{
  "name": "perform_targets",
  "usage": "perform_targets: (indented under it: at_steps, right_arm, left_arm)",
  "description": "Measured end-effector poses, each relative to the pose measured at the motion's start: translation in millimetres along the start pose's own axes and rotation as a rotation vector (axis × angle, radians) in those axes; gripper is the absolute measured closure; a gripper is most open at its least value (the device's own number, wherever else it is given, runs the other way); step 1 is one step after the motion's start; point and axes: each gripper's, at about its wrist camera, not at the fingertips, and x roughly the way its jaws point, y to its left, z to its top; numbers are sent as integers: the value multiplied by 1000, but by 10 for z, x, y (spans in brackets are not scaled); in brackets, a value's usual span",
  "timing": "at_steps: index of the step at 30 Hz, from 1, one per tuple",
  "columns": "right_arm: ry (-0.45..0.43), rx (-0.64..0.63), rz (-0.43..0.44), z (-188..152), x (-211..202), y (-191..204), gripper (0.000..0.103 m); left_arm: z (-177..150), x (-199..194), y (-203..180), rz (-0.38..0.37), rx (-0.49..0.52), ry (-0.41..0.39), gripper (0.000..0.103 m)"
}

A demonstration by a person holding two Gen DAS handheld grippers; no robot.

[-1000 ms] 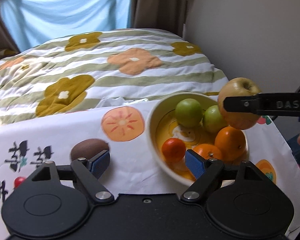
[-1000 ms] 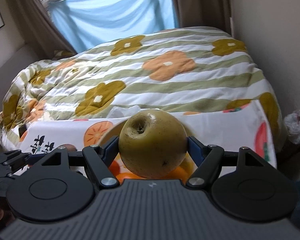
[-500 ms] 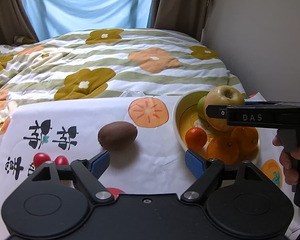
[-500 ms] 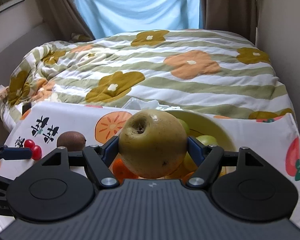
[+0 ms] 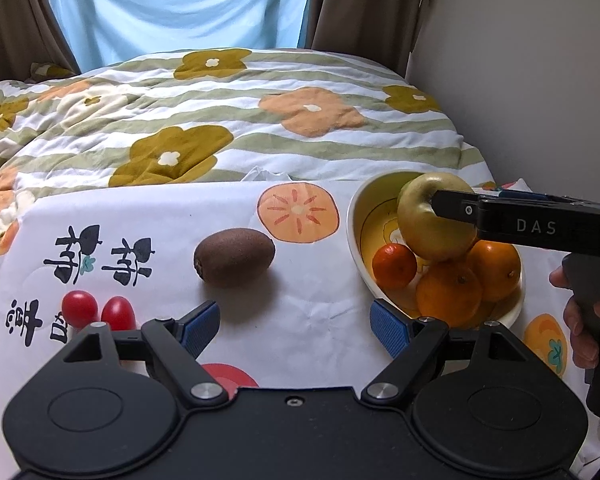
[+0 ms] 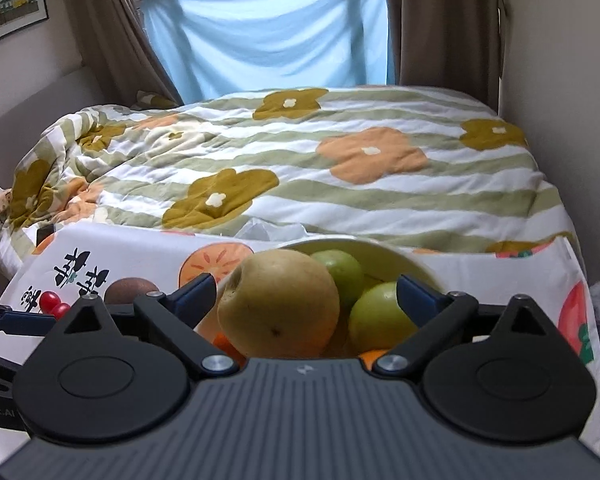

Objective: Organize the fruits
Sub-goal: 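Lower the yellow pear-apple into the bowl and open the right tool, then move the left tool to the cherry tomatoes while the right tool approaches the kiwi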

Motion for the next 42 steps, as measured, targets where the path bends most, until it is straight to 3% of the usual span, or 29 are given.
perform_targets:
  at_steps: [15,25,27,30,42]
  right_arm:
    - [-15,12,12,-37,-386,-48,0]
    - [-32,-1,42,-143,-956,-43,0]
    - [-34,-6,52,-162,-1061,-29,0]
    - [-41,-25,69,-182,-1180,0,0]
    - [-36,-52,150,-290,-1407,349,0]
  left_arm:
    - [-83,-272,-137,30,-11,-52,17]
    - [-417,-867,-241,104,-53,-143,17]
    - [-494,-986,-250,122,-66,-163,10]
    - [-600,-1160,-240,155,-84,-194,9]
    - [-717,-1567,86,256,-89,-246,5]
